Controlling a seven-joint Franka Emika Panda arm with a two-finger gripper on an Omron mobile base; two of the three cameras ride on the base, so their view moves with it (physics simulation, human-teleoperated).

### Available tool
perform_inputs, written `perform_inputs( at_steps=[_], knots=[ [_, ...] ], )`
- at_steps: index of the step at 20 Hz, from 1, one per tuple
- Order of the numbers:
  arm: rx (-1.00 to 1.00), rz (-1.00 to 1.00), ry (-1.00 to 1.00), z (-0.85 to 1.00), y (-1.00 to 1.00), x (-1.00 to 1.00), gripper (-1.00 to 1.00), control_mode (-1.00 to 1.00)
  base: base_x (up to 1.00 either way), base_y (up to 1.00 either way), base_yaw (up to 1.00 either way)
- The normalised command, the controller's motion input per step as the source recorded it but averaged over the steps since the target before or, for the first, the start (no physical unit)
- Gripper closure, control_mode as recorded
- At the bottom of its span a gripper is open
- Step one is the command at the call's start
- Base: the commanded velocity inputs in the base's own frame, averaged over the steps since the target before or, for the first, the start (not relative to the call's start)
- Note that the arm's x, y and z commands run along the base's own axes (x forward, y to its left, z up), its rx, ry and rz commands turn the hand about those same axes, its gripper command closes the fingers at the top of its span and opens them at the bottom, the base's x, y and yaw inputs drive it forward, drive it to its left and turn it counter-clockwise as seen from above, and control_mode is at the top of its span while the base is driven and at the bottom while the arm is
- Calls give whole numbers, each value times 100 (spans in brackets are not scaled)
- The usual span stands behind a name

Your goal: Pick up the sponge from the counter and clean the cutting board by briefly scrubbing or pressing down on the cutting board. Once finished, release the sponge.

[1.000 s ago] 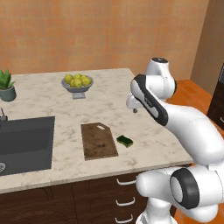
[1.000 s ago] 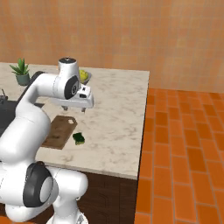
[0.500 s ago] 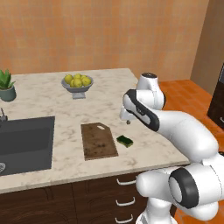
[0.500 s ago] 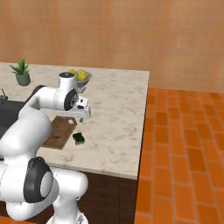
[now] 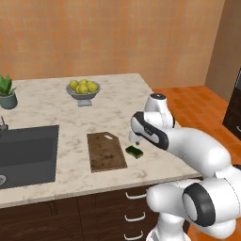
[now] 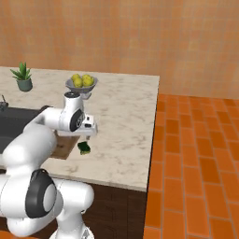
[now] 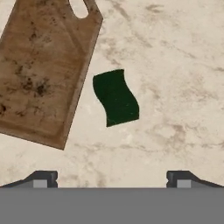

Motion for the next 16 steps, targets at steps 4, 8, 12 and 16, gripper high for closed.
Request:
perform_inputs(
  at_steps=[4,8,12,16],
  knots=[
    [-18,1,-3,-28,0,11,-100,-100,0,0,0],
    [-6,1,-1,-31,1,8,-100,-100,0,0,0],
    [0,6,0,-32,5,27,-100,-100,0,0,0],
    [-3,3,0,-26,3,37,-100,-100,0,0,0]
  ],
)
